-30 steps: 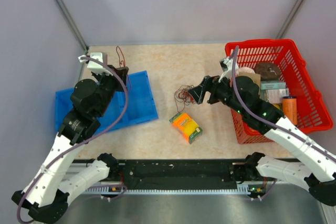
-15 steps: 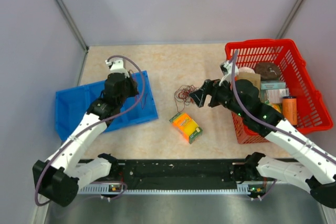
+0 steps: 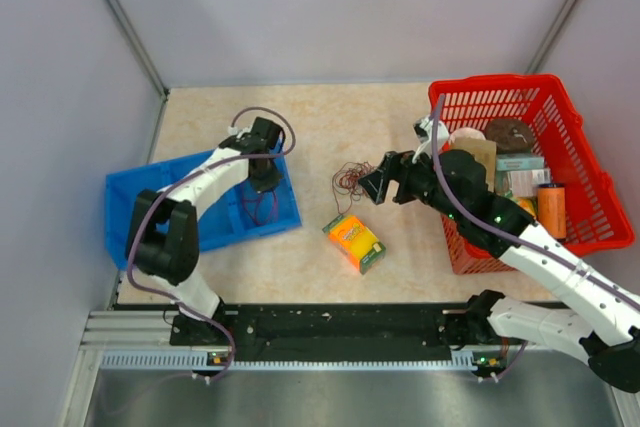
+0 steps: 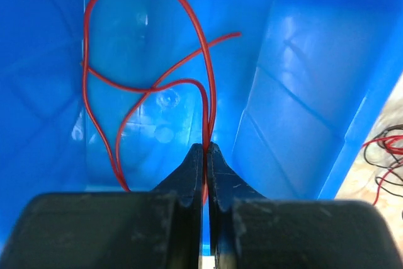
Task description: Untangle the cables
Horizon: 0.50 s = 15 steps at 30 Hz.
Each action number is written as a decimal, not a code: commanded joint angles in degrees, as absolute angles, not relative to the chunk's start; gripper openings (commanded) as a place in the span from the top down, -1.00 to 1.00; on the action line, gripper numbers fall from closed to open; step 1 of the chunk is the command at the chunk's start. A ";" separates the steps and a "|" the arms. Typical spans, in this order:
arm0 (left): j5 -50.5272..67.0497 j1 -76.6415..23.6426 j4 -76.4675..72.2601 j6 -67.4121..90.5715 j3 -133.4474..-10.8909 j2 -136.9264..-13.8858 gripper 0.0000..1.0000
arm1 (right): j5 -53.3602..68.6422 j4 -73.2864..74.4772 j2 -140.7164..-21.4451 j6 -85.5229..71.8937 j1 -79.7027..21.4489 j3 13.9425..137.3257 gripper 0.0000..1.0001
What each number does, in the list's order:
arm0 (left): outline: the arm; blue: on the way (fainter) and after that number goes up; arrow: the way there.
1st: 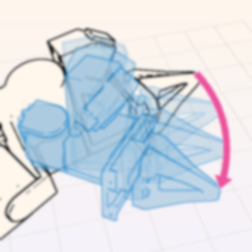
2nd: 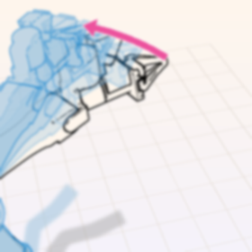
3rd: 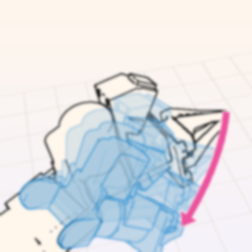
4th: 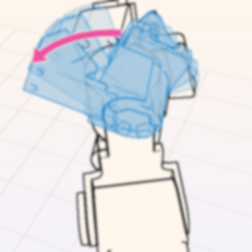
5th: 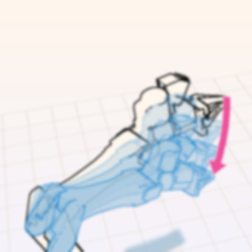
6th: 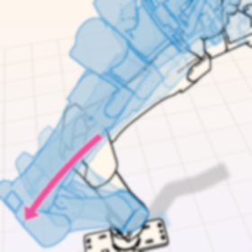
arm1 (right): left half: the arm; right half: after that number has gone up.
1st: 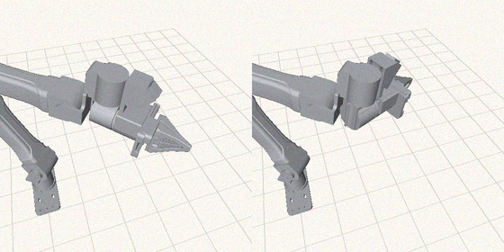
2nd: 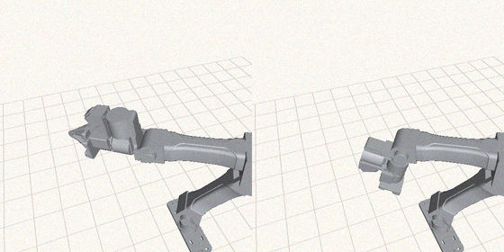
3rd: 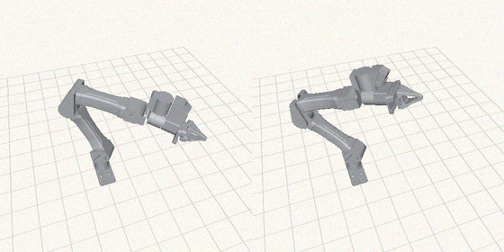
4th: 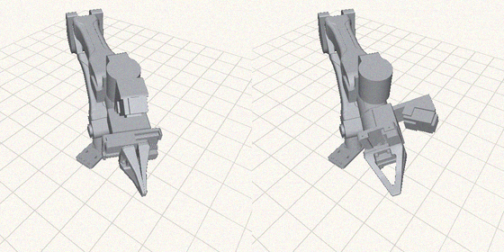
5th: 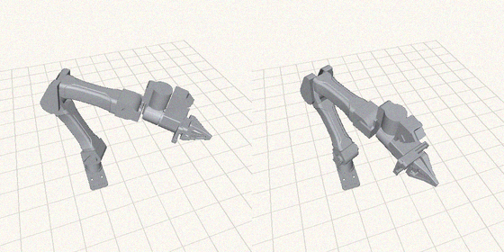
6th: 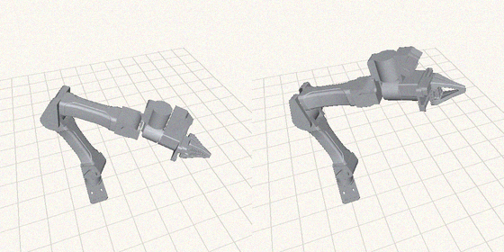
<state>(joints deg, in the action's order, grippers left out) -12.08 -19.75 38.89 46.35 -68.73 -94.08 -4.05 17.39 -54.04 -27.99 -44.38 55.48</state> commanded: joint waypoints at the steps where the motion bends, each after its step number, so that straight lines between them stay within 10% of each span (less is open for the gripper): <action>1: -18.10 -21.27 48.68 52.21 -75.66 -98.69 1.00 | -4.66 15.47 -54.84 -26.54 -44.38 55.11 -0.72; 5: -18.90 -21.18 45.20 52.65 -72.27 -94.68 0.86 | -4.75 15.73 -55.63 -25.76 -44.38 54.76 -0.72; 10: -19.77 -21.27 42.71 51.16 -68.03 -83.08 -0.18 | -5.27 15.47 -58.26 -24.87 -44.30 54.40 -0.72; 15: -16.01 -21.18 41.42 45.37 -67.78 -71.49 -0.23 | -4.22 15.20 -62.48 -24.87 -44.21 55.37 -0.72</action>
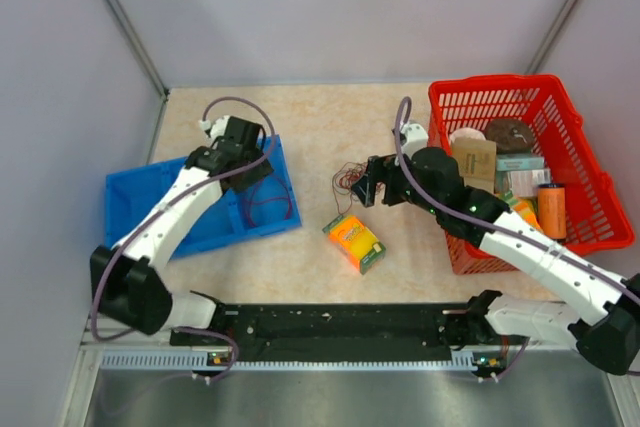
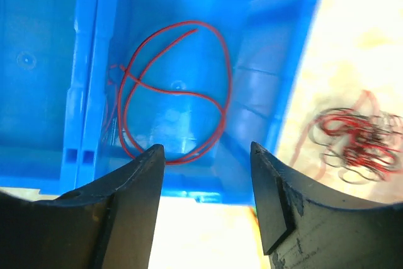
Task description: Untangle the cables
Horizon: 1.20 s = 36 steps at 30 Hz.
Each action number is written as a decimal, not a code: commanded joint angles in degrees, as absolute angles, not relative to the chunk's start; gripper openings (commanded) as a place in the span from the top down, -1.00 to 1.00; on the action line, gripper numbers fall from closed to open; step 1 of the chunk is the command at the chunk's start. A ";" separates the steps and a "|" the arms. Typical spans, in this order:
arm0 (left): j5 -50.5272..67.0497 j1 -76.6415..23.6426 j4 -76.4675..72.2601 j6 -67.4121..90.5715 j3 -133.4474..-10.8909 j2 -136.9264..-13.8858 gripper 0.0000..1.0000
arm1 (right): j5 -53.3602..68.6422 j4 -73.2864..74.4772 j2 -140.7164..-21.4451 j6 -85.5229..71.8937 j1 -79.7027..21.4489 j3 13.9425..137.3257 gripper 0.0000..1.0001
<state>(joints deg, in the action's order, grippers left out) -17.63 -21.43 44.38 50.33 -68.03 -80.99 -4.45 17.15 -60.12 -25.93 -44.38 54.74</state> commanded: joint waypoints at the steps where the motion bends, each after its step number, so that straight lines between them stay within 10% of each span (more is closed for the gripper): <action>1: -14.17 -21.27 38.53 43.35 -65.59 -68.24 -0.26 | -4.22 15.64 -63.53 -24.79 -44.03 55.63 -0.72; 7: 10.68 -21.09 12.33 35.59 -52.56 -53.61 -0.62 | -10.79 21.34 -72.22 -24.17 -42.72 61.77 -0.68; 12: 24.15 -22.32 6.60 37.62 -50.72 -56.95 -0.63 | -19.59 30.66 -87.24 -22.50 -42.80 74.34 -0.12; 36: 23.20 -24.26 3.60 39.02 -44.12 -51.68 -0.64 | -25.14 27.78 -103.27 -53.26 -43.33 78.49 0.23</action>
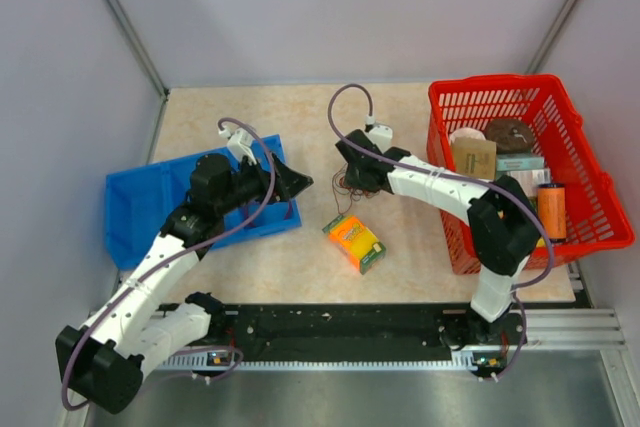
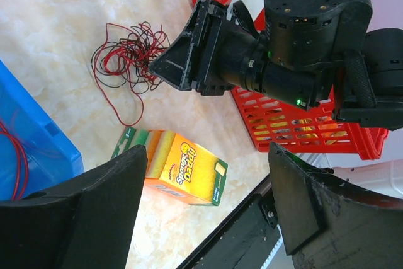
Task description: Untangle the cables
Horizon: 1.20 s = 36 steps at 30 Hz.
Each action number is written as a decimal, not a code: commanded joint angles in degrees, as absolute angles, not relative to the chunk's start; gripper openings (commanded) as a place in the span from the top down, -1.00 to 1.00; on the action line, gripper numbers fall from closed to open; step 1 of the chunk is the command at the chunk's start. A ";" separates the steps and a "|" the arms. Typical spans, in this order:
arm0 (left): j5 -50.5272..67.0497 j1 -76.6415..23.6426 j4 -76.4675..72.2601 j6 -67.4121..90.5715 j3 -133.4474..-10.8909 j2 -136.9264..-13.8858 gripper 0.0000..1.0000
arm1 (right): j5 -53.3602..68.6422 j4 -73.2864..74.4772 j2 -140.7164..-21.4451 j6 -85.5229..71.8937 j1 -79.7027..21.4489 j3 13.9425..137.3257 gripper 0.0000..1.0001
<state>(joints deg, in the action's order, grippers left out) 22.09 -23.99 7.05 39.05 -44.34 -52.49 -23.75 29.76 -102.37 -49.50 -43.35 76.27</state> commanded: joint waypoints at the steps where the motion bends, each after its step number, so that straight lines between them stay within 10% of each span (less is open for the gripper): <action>1: 23.29 -24.26 3.60 39.02 -44.12 -51.68 -0.64 | -25.14 27.34 -103.53 -53.61 -43.33 78.31 0.26; 7: 23.20 -24.43 4.22 39.11 -44.56 -50.98 -0.65 | -24.43 25.50 -104.68 -56.07 -42.54 77.08 0.37; 11: 22.76 -24.61 4.22 38.94 -44.47 -50.45 -0.66 | -25.75 23.38 -104.59 -54.59 -42.54 76.20 1.00; 20: 26.10 -26.62 1.24 38.76 -45.61 -53.34 -0.48 | -13.38 9.93 -78.94 -45.88 -41.93 65.74 1.00; 25: 28.92 -32.77 -2.91 37.19 -50.17 -58.70 -0.33 | 8.58 10.28 -76.73 -52.02 -36.66 70.22 1.00; 36: 16.63 -38.58 -0.44 28.66 -58.01 -61.26 -0.35 | 14.32 11.07 -72.60 -54.23 -36.30 81.91 1.00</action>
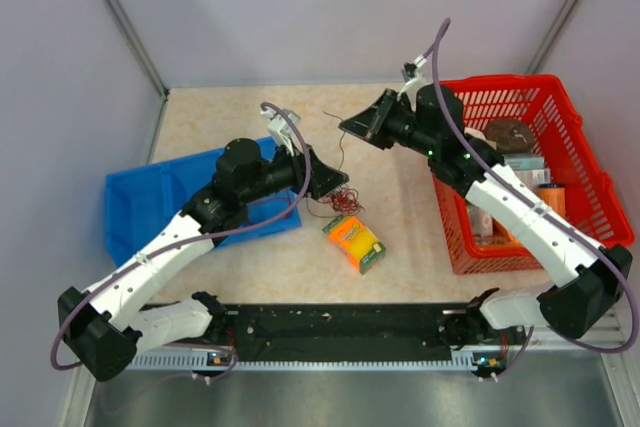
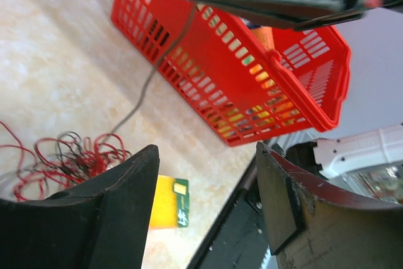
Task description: Untangle the cables
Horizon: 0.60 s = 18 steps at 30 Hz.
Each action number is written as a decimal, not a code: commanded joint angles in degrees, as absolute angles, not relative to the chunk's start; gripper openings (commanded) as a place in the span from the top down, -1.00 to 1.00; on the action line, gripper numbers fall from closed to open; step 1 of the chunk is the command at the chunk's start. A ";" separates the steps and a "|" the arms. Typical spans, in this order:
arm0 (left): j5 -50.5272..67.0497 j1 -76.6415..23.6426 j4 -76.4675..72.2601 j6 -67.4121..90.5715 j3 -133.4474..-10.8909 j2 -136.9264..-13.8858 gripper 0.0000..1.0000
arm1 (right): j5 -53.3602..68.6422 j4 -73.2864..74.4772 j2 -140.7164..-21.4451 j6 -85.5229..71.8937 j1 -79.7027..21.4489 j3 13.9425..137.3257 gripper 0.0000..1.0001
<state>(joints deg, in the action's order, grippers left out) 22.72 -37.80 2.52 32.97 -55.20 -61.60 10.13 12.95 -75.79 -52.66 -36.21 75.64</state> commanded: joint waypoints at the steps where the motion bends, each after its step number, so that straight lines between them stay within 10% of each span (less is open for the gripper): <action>1: 15.13 -38.93 -0.44 27.78 -58.09 -61.61 -0.37 | 14.50 11.07 -72.42 -54.32 -36.30 82.61 1.00; 11: 10.99 -39.64 -8.61 23.82 -62.48 -70.91 -0.24 | 15.91 11.34 -71.28 -54.93 -36.30 82.71 1.00; 13: 11.60 -39.64 -8.53 23.03 -64.50 -73.11 0.06 | 15.91 11.42 -71.10 -54.49 -36.30 82.36 1.00; 15: 9.94 -39.64 -6.60 21.63 -66.44 -74.61 0.89 | 15.21 12.12 -70.75 -52.31 -36.30 82.09 1.00; 18: 4.32 -39.55 -4.66 20.48 -67.59 -74.45 1.00 | 10.84 17.55 -70.49 -42.67 -36.30 81.74 0.34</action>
